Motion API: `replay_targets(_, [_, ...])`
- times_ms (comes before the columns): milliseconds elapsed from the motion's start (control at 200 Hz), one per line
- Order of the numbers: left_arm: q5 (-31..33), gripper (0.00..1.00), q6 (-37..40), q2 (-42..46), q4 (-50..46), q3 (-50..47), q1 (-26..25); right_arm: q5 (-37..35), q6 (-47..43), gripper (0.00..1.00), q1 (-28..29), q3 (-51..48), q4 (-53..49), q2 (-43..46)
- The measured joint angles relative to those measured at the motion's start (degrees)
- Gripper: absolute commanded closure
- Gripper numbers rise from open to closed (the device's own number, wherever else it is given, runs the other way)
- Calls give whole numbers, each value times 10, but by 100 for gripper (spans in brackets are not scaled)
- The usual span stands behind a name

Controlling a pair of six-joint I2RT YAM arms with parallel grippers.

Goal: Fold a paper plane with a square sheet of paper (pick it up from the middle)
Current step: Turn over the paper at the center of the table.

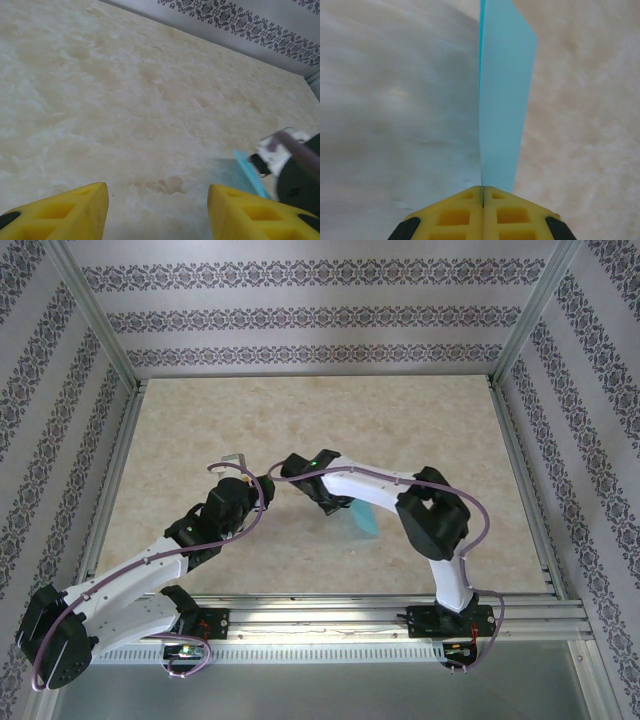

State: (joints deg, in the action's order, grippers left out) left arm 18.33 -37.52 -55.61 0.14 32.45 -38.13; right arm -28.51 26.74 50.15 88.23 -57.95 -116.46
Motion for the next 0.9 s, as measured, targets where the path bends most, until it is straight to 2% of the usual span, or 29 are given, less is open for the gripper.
replay_targets(140, [0, 45, 3, -2, -22, 7, 0, 102, 4, 60, 4, 15, 40, -7])
replay_targets(295, [-1, 46, 9, -4, -31, 23, 0, 250, 6, 53, -24, -52, 142, 49])
replay_targets(395, [-7, 46, 11, -9, -29, 23, 0, 337, 19, 54, -70, -140, 216, 128])
replay_targets(565, [-53, 46, 8, -76, -24, 37, 2, 495, 81, 79, -195, -328, 394, 242])
replay_targets(620, [-82, 47, 0, -114, -20, 49, 5, 542, 102, 87, -236, -383, 452, 249])
replay_targets(714, [-145, 51, -19, -193, -9, 82, 12, 595, 129, 91, -278, -448, 507, 246])
replay_targets(899, [-276, 57, -63, -323, 25, 140, 24, 645, 141, 96, -295, -464, 551, 226])
